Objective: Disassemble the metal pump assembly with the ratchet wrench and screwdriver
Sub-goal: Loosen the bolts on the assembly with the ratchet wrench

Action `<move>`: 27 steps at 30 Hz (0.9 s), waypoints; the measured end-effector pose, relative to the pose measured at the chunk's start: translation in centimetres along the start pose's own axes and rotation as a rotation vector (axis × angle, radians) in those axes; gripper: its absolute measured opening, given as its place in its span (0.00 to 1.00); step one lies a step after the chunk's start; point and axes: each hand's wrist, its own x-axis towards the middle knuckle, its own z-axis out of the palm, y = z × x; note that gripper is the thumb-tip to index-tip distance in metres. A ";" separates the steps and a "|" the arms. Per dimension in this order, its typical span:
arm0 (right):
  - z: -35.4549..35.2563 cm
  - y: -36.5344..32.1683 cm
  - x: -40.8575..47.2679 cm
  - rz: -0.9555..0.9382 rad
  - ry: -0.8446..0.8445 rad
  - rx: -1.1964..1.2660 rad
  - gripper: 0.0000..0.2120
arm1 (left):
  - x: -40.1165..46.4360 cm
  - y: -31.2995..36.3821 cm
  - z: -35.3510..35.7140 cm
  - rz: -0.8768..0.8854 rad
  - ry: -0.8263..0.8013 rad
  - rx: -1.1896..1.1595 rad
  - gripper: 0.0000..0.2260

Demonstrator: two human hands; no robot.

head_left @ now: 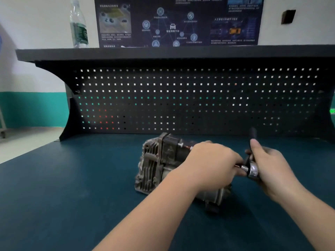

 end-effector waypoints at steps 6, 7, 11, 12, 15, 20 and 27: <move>-0.4 -0.5 -1.1 -0.627 0.168 -0.206 0.17 | 0.2 0.1 0.1 0.013 -0.007 -0.010 0.10; -0.4 -0.6 -1.4 -0.690 0.167 -0.192 0.16 | 0.2 0.1 0.0 0.005 0.002 -0.021 0.09; -0.8 -0.6 -2.1 -0.895 0.139 -0.172 0.16 | -0.1 0.2 -0.1 -0.014 0.042 -0.079 0.09; -0.9 -0.6 -2.1 -0.956 0.149 -0.195 0.14 | -0.1 0.3 -0.1 -0.012 0.048 -0.085 0.09; -1.1 -0.3 -2.1 -1.126 0.145 -0.238 0.08 | 0.0 0.2 0.2 0.000 0.034 -0.072 0.09; -0.7 -0.3 -2.6 -1.094 0.149 -0.232 0.11 | 0.0 0.1 0.2 0.006 0.075 -0.037 0.08; -0.7 -1.1 -0.9 -0.130 0.039 0.018 0.17 | -0.2 0.2 0.1 0.007 0.109 0.039 0.09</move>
